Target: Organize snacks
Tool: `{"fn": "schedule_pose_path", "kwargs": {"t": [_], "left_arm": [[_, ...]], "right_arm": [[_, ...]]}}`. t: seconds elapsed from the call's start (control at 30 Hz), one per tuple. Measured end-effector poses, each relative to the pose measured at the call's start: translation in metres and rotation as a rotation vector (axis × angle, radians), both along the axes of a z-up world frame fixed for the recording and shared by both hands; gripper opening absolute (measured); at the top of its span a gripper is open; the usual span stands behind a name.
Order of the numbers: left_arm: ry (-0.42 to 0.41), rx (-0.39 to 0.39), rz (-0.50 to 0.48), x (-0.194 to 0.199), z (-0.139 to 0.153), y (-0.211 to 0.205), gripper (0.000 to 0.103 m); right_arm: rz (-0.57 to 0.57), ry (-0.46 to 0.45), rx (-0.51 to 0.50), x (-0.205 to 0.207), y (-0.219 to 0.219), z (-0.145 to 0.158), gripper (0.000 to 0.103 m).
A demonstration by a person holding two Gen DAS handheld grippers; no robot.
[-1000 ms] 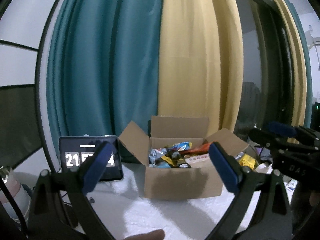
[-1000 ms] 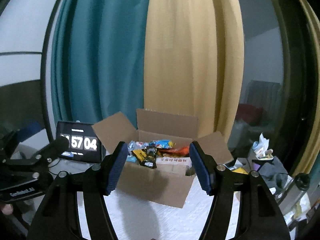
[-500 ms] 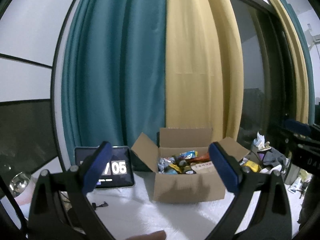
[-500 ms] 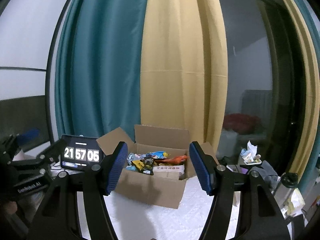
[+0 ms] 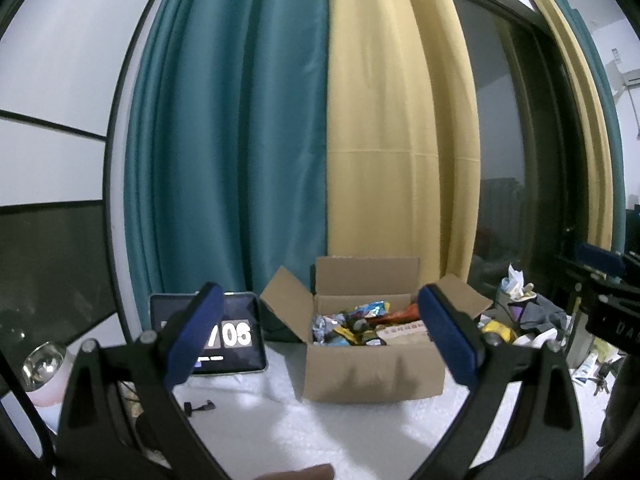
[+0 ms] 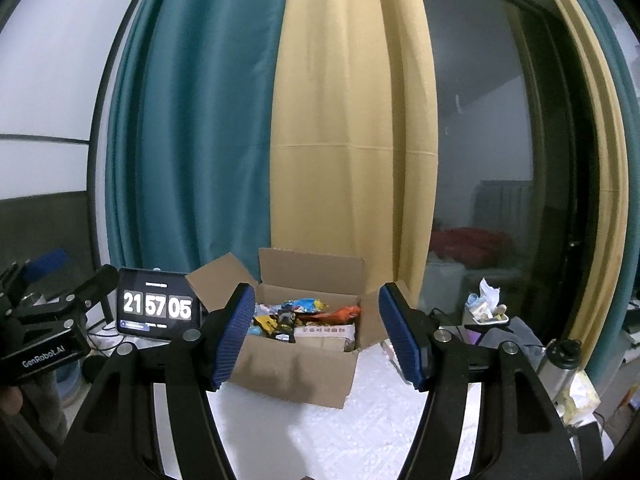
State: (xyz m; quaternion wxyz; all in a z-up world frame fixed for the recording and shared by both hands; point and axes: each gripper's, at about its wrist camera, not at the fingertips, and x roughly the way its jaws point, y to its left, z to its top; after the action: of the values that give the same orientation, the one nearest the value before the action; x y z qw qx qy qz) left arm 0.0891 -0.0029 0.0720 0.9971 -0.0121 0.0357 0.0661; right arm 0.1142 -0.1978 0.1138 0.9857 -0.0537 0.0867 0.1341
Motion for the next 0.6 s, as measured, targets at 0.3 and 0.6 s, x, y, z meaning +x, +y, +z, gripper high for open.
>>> {"fn": "schedule_pose_path", "kwargs": {"t": [0.3, 0.6], "left_arm": [[-0.001, -0.002, -0.004, -0.0008, -0.0004, 0.0013, 0.098], [0.001, -0.001, -0.004, -0.0012, -0.0015, -0.0004, 0.098]], "right_arm": [[-0.001, -0.002, -0.001, -0.001, -0.0021, -0.0014, 0.068], [-0.001, 0.001, -0.001, -0.0012, -0.0017, -0.0021, 0.068]]}}
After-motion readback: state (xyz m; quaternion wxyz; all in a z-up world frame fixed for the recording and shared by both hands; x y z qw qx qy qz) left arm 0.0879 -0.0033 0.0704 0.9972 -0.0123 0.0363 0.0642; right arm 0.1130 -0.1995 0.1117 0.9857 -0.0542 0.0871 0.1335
